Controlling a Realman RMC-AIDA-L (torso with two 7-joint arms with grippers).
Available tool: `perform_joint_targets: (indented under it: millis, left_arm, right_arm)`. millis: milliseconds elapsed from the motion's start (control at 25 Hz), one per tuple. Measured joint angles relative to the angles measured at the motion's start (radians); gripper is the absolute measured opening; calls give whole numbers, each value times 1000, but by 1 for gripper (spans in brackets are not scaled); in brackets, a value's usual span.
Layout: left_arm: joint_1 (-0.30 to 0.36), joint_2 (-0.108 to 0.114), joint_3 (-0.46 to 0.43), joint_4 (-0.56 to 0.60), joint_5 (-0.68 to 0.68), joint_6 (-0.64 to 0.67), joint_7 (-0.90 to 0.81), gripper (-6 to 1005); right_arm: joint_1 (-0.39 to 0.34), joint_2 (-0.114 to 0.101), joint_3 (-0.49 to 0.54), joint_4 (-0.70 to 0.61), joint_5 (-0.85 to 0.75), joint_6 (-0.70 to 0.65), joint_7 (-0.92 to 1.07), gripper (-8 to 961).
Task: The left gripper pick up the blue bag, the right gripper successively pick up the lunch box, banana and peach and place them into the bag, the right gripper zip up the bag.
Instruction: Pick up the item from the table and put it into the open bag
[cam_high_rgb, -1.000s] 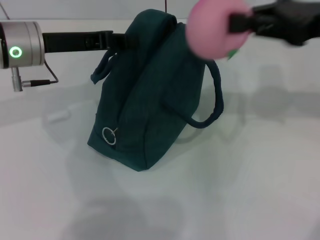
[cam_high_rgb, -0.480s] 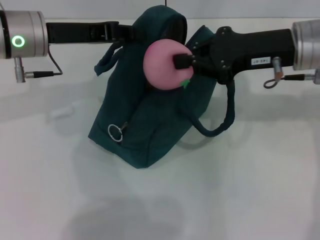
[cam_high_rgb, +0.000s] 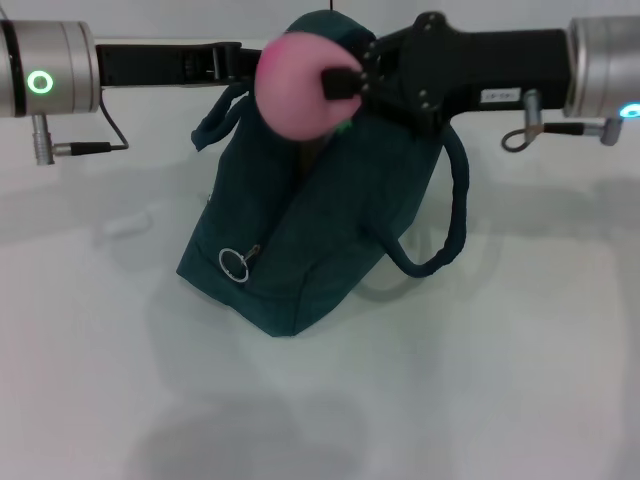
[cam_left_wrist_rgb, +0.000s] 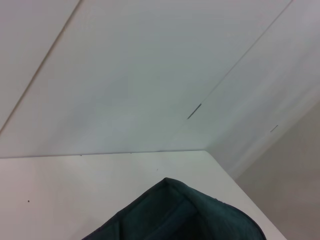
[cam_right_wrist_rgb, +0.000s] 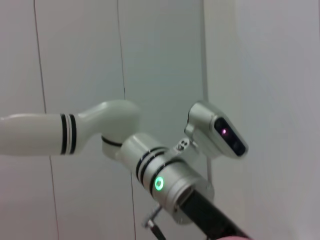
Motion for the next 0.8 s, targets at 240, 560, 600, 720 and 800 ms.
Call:
perform_joint_targets:
  millis: [240,560,600,720,800]
  left_arm:
    - [-1,3,-2,0,0,0,0,61]
    - [-1,6,-5,0,0,-2,0,61]
    - [-1,7,-6,0,0,-3,0,61]
    - [-1,9,-6,-1,1,-6,0,61]
    - [-2,9,-6,-2,1,-8,0,61]
  right_arm:
    - [-4,-1,-110,32,-6,74,-9,38]
    - [-45,-19,-123,41,-75,64,48,38]
    - [-50,-22,-123,37,-86,60,60,39]
    - [-63,-31,-123,28,-110,50,92,39]
    - [-67,-37,-122,23,-124,51,115,39]
